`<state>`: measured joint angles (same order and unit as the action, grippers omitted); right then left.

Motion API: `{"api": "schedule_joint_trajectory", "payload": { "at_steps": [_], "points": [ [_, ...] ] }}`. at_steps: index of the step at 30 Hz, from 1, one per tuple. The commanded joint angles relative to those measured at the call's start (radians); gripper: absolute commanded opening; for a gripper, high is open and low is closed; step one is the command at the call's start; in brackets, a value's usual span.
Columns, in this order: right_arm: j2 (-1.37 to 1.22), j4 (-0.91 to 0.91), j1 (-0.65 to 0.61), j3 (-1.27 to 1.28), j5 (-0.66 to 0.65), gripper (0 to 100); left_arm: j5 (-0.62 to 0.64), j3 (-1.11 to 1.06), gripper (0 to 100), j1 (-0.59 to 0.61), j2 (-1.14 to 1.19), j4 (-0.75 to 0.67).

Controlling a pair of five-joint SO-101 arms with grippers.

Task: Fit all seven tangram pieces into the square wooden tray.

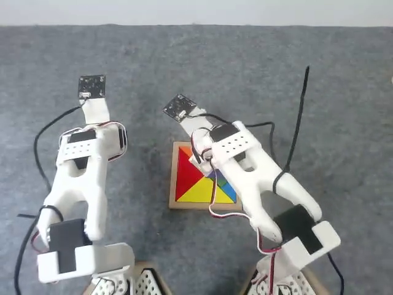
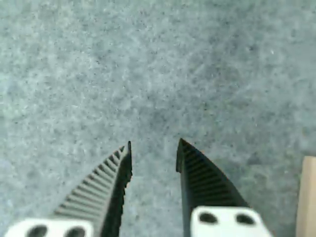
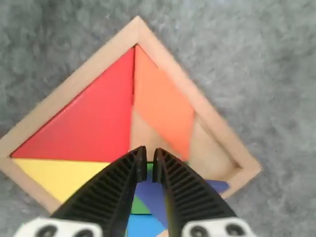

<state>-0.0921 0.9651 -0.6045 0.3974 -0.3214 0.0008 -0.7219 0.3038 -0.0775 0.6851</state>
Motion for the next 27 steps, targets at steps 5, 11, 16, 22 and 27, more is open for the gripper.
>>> {"api": "schedule_joint_trajectory", "payload": {
  "at_steps": [5,11,16,22,27],
  "points": [
    [0.013,0.025,-0.039,0.032,0.005,4.8,-0.003,0.039,15,-0.009,-0.005,-0.020],
    [0.018,0.059,-0.033,0.034,0.003,4.8,-0.003,0.039,15,-0.011,-0.005,-0.020],
    [0.018,0.108,-0.033,0.035,-0.015,4.6,-0.003,0.038,15,-0.011,-0.005,-0.020],
    [0.018,0.148,-0.018,0.035,-0.040,4.5,-0.003,0.038,15,-0.011,-0.005,-0.020],
    [0.035,0.128,0.076,0.025,-0.035,4.4,-0.005,0.038,15,-0.023,-0.005,-0.020]
  ]
}}
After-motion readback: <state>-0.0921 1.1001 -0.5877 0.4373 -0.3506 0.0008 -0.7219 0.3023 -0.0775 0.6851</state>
